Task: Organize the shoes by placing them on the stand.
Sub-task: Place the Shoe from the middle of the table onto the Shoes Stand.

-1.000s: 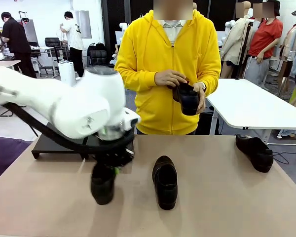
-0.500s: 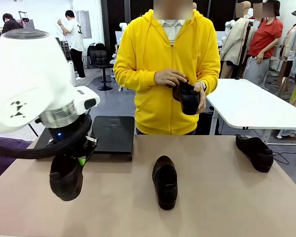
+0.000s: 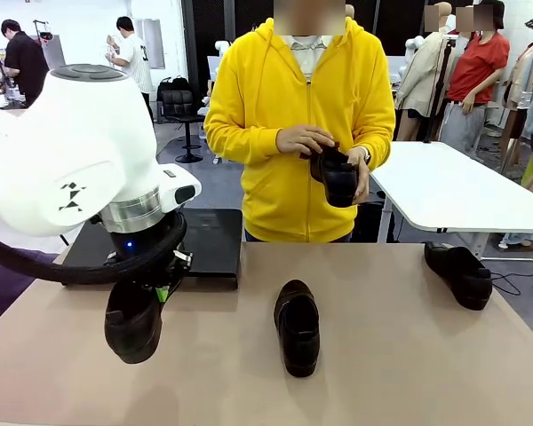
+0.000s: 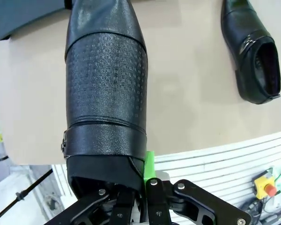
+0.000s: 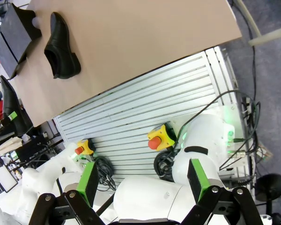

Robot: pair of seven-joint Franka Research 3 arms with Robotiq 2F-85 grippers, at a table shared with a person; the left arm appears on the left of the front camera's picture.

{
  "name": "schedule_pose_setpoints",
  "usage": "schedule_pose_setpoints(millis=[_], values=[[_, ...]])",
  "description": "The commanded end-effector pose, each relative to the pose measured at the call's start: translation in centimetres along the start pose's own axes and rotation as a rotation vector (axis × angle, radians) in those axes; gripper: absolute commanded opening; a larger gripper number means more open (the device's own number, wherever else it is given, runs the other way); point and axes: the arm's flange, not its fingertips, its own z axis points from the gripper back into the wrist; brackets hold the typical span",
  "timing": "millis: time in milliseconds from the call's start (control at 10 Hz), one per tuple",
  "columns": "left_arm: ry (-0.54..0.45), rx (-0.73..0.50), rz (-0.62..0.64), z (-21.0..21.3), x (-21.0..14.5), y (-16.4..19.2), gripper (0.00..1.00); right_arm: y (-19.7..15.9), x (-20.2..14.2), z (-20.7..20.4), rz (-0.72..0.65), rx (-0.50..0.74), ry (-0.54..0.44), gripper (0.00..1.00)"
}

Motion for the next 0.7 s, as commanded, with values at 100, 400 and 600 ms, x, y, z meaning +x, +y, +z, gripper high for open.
schedule_pose_setpoints(millis=[100, 400, 600], values=[[-0.051, 0.007, 0.023, 0.7, 1.4, 0.9, 0.00, 0.0, -0.1, 0.3, 0.022, 0.022, 0.002, 1.00], [-0.015, -0.021, 0.089, 1.2, 7.5, 4.3, 0.00, 0.0, -0.1, 0.3, 0.022, 0.022, 0.002, 1.00], [-0.067, -0.048, -0.011, 2.4, 10.5, 7.4, 0.00, 0.0, -0.1, 0.3, 0.022, 0.022, 0.002, 1.00]])
